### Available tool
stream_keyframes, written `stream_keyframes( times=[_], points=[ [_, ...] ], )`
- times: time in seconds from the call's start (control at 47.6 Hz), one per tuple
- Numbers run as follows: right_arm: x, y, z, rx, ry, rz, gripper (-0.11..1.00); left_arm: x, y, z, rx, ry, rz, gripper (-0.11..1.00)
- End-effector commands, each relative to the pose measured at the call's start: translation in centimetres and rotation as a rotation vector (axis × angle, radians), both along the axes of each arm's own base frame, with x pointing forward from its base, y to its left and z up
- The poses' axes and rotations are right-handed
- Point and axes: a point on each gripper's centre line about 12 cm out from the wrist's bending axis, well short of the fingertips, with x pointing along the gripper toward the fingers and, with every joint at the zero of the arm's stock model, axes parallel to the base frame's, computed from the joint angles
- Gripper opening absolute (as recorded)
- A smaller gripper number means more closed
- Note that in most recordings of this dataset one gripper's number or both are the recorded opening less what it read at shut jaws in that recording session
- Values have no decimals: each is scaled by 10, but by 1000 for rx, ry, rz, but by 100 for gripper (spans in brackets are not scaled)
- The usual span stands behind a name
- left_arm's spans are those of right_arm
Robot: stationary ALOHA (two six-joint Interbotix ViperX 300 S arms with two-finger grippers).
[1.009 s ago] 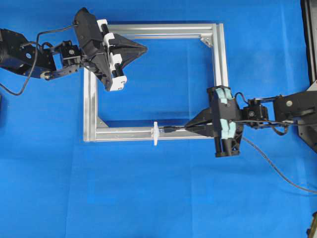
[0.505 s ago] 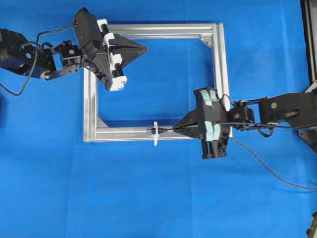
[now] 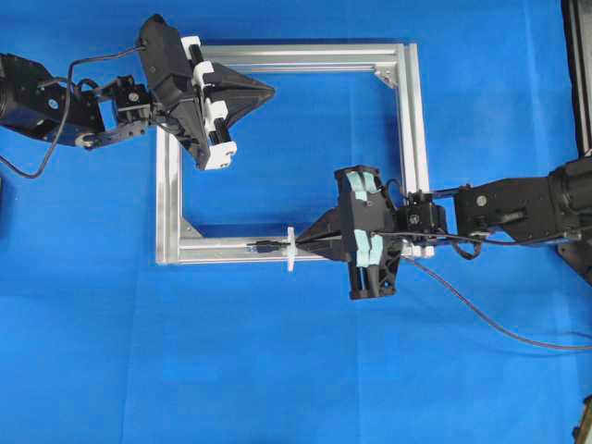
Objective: Insert the wire through the string loop located in the center.
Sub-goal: 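Push the USB plug leftward through the zip-tie loop with the right gripper, then move the left gripper down to the plug emerging left of the loop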
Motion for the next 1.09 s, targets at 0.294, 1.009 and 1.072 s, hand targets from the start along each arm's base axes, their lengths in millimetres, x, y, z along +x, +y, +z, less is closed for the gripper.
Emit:
stream_keyframes(
  times=[0.294,1.009,1.072],
  points=[
    [6,1,10,2,-38,1,-3,1,-1,14,13,-39,-4,0],
    [5,1,9,1,-34,2,-3,7,-55,15,-20,1,-145,0],
    [4,0,9,1,-32,2,-3,8,-68,15,-22,7,-181,0]
  ],
)
